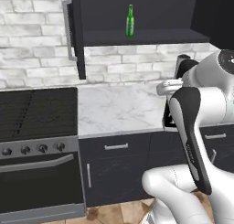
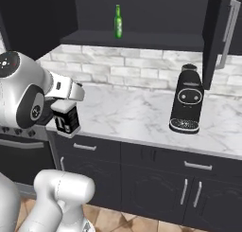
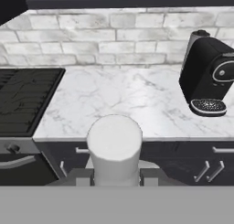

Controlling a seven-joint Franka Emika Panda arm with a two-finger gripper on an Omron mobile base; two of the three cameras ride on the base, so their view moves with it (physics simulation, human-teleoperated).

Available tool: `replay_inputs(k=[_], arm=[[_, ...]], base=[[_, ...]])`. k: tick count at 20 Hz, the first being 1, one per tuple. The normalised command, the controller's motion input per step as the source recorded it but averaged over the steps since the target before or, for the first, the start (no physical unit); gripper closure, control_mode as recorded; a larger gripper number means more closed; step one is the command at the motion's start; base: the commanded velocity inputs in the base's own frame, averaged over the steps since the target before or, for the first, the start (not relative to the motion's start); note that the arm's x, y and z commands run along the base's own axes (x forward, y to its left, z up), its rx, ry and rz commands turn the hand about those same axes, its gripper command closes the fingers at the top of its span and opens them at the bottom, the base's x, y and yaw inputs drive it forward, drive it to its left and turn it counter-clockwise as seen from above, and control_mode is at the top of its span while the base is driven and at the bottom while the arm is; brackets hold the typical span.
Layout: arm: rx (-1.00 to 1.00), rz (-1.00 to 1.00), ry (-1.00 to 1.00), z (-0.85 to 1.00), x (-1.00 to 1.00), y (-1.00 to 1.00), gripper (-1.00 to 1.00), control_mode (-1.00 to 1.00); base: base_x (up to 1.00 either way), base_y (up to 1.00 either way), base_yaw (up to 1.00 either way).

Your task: Sort all alcoholic drinks to one cabinet, and non-alcoholic drinks to the other.

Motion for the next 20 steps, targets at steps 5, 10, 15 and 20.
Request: replay_inputs(k=[5,10,15,20], arm=[[0.00,0.00,0.00,0.00,0.00,0.00,1.00,1.00],[0.00,0.00,0.00,0.00,0.00,0.00,1.00,1.00],[0.00,0.00,0.00,0.00,0.00,0.00,1.00,1.00],[0.00,0.00,0.00,0.00,0.00,0.00,1.00,1.00]], base=[[0.32,-0.33,0.00],[0.35,-0.33,0.00],[0.34,-0.33,0.00],[0.34,-0.33,0.00]])
